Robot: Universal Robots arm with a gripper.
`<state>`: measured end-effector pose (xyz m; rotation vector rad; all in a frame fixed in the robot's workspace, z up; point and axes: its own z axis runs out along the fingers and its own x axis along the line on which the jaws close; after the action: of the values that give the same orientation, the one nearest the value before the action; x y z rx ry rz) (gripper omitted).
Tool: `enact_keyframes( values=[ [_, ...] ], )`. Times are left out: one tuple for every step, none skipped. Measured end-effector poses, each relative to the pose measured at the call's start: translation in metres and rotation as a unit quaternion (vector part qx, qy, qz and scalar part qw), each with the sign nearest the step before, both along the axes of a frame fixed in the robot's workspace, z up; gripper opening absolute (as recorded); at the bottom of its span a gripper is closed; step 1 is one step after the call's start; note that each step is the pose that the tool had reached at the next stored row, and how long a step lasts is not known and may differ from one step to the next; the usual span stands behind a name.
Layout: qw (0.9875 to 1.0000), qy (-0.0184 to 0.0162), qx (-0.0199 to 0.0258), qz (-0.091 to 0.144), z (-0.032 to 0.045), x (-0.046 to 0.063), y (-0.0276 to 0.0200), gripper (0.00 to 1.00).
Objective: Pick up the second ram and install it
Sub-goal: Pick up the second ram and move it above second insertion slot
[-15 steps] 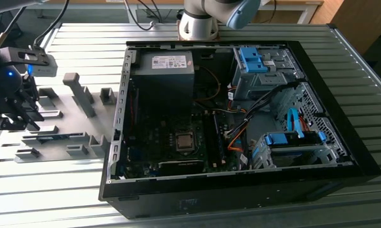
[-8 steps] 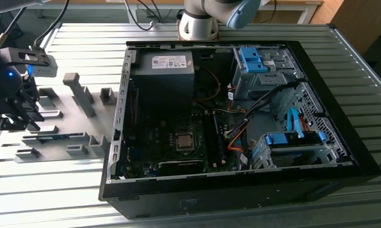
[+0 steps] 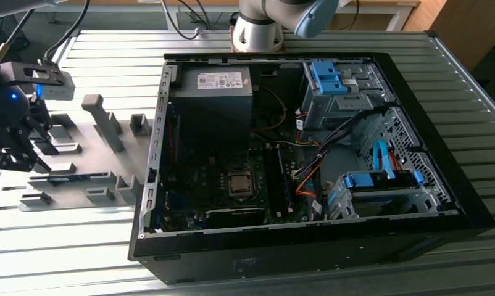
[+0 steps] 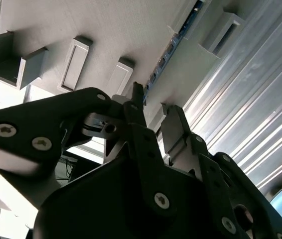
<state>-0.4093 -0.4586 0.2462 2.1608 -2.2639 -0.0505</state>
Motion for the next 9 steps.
enact_keyframes(
  values=[
    [1.0, -0.0004, 0.0001, 0.0, -0.0005, 0.0, 0.0, 0.39],
    [1.0, -0.0008, 0.0001, 0.0, -0.0012, 0.0, -0.0001, 0.45],
    [1.0, -0.0011, 0.0001, 0.0, -0.0022, 0.0, -0.0002, 0.45],
    [1.0, -0.0014, 0.0001, 0.0, -0.0038, 0.0, -0.0002, 0.45],
    [1.0, -0.0016, 0.0, 0.0, -0.0055, 0.0, -0.0003, 0.45],
    [1.0, -0.0018, 0.0001, 0.0, -0.0074, 0.0, -0.0004, 0.45],
    [1.0, -0.0019, 0.0, 0.0, -0.0093, 0.0, -0.0005, 0.45],
    [1.0, -0.002, 0.0, 0.0, -0.0111, 0.0, -0.0005, 0.45],
    [1.0, -0.0021, 0.0, 0.0, -0.0128, 0.0, -0.0006, 0.45]
  ],
)
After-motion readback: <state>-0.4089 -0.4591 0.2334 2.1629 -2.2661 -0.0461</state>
